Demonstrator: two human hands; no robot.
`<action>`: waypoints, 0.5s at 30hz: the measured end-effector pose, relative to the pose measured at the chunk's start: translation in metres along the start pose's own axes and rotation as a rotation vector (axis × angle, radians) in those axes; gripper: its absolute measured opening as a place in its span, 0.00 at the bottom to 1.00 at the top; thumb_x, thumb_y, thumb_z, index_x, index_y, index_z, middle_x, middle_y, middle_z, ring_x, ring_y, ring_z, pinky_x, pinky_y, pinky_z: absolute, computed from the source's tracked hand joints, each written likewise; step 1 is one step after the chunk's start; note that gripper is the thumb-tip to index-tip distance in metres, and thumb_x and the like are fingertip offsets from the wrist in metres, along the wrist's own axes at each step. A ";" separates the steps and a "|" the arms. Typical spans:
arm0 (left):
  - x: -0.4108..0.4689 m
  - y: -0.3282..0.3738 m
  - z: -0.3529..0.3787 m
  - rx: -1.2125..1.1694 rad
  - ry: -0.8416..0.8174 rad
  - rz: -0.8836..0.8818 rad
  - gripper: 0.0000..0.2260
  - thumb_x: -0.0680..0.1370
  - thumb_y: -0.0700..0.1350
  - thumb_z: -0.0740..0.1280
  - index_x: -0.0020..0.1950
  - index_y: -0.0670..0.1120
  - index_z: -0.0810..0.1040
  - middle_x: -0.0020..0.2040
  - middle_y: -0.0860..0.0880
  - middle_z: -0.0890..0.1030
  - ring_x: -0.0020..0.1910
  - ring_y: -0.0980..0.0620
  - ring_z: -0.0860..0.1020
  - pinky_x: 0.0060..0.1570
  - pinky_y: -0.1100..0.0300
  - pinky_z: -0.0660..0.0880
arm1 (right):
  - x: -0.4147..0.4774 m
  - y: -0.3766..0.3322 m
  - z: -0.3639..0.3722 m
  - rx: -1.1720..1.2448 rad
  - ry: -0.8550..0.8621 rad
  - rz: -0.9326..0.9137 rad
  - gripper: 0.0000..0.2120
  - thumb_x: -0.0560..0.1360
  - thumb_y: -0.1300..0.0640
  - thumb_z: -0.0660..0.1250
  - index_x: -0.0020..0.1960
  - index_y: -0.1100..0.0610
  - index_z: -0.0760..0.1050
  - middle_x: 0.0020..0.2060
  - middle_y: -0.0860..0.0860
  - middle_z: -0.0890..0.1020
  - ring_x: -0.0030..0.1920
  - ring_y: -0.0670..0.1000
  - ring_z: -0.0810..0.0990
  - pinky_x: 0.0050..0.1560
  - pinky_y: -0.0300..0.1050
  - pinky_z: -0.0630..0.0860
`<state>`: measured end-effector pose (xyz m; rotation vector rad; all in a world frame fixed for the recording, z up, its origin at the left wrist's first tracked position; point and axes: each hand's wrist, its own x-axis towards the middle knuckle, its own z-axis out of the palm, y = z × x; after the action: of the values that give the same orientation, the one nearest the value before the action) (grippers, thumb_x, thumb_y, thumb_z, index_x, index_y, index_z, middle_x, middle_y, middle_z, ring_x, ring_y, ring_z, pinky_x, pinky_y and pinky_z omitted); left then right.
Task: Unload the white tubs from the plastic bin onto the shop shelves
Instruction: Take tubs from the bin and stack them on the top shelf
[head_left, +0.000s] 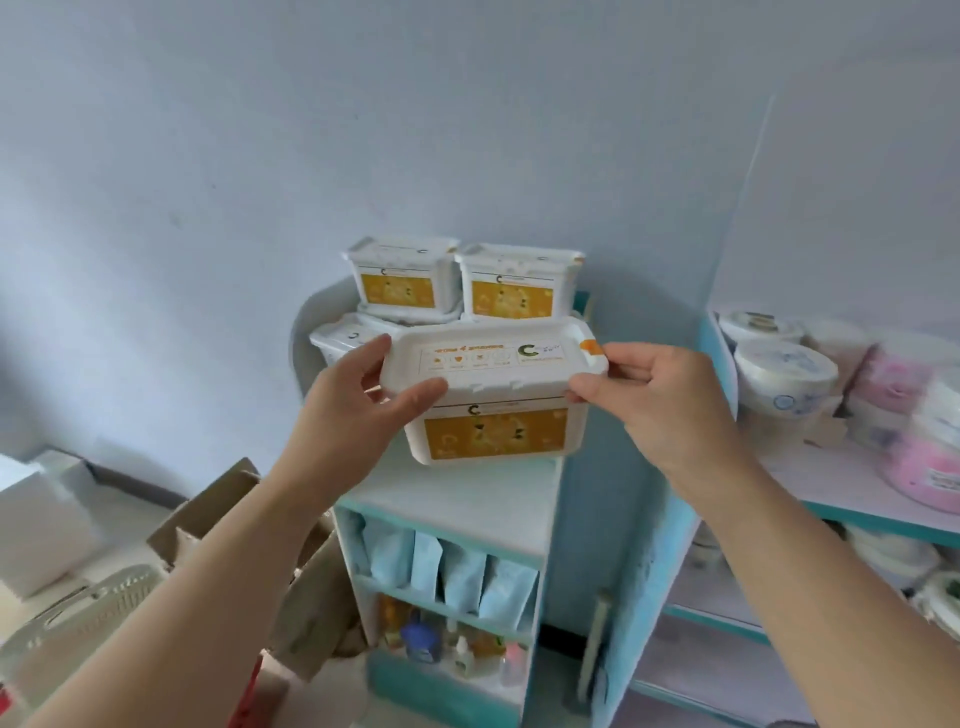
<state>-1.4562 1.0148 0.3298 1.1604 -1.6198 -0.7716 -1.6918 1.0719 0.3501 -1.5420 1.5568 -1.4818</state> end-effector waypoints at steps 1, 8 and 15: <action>0.010 -0.003 -0.008 0.021 -0.005 0.000 0.32 0.68 0.54 0.75 0.70 0.48 0.70 0.51 0.62 0.78 0.52 0.60 0.80 0.52 0.63 0.77 | 0.014 -0.002 0.011 -0.009 -0.007 -0.006 0.10 0.70 0.61 0.73 0.49 0.50 0.83 0.43 0.47 0.86 0.45 0.43 0.84 0.45 0.32 0.77; 0.089 -0.029 -0.053 0.130 0.007 0.008 0.11 0.72 0.49 0.73 0.52 0.49 0.79 0.48 0.54 0.84 0.44 0.56 0.83 0.42 0.60 0.81 | 0.106 -0.003 0.082 -0.068 -0.065 -0.039 0.10 0.70 0.57 0.74 0.51 0.55 0.83 0.42 0.48 0.86 0.46 0.46 0.84 0.52 0.41 0.78; 0.166 -0.076 -0.083 0.121 -0.032 -0.038 0.12 0.73 0.49 0.73 0.43 0.42 0.75 0.44 0.45 0.83 0.39 0.49 0.80 0.36 0.60 0.73 | 0.168 0.003 0.138 -0.121 -0.070 -0.068 0.01 0.69 0.56 0.74 0.40 0.53 0.83 0.35 0.48 0.85 0.42 0.52 0.84 0.50 0.52 0.80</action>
<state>-1.3674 0.8360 0.3470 1.2738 -1.6949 -0.7282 -1.6098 0.8704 0.3633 -1.7130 1.5934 -1.3756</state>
